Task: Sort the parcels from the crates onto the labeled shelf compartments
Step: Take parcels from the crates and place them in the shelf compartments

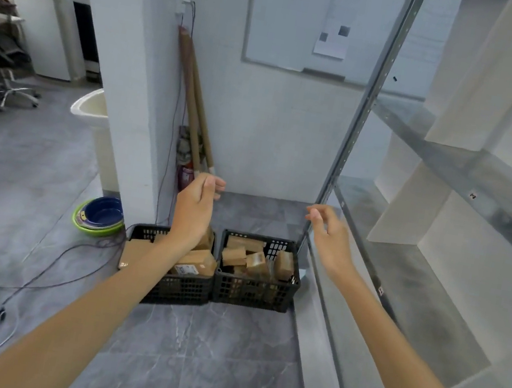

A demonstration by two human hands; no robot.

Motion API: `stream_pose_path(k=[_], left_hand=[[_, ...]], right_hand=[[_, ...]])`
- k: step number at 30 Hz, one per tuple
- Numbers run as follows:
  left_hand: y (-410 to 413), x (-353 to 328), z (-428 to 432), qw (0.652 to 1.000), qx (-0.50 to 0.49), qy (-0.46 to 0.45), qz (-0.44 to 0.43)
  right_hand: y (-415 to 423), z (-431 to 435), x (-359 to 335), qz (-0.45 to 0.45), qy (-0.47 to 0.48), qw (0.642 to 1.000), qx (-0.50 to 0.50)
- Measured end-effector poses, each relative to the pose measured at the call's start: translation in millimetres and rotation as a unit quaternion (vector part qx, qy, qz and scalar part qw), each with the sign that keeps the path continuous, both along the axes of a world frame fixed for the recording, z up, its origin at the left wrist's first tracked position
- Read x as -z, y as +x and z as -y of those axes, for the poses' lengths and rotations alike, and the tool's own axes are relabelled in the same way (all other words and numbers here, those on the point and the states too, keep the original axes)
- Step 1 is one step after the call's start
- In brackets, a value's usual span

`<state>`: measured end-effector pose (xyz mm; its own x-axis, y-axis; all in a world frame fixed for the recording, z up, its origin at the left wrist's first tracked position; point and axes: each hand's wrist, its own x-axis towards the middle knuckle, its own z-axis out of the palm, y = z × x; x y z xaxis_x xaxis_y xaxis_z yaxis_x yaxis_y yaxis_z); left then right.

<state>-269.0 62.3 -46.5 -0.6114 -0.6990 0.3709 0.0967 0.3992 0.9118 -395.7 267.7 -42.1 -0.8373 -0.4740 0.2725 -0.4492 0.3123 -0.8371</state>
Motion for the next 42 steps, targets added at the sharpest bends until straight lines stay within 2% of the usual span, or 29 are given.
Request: stream_pose_path(k=[8,14,24,37,42], left_hand=[[-110,16,2,0.999,0.03,0.002,0.034],[-161,39,10,0.998,0.024,0.013,0.062],[-247,77,62,0.993,0.036,0.031,0.112],[-357,131,150,0.973,0.088,0.048,0.206],[-395,147,164,0.965,0.088,0.097,0.229]], right_hand=[[-105,8,27,0.011,0.013,1.0,-0.02],[-159,18,48,0.036,0.036,0.998,-0.021],[-237,92,84,0.066,0.087,0.993,-0.054],[-339,186,139,0.136,0.139,0.98,-0.033],[-373,198,149,0.16,0.147,0.976,-0.02]])
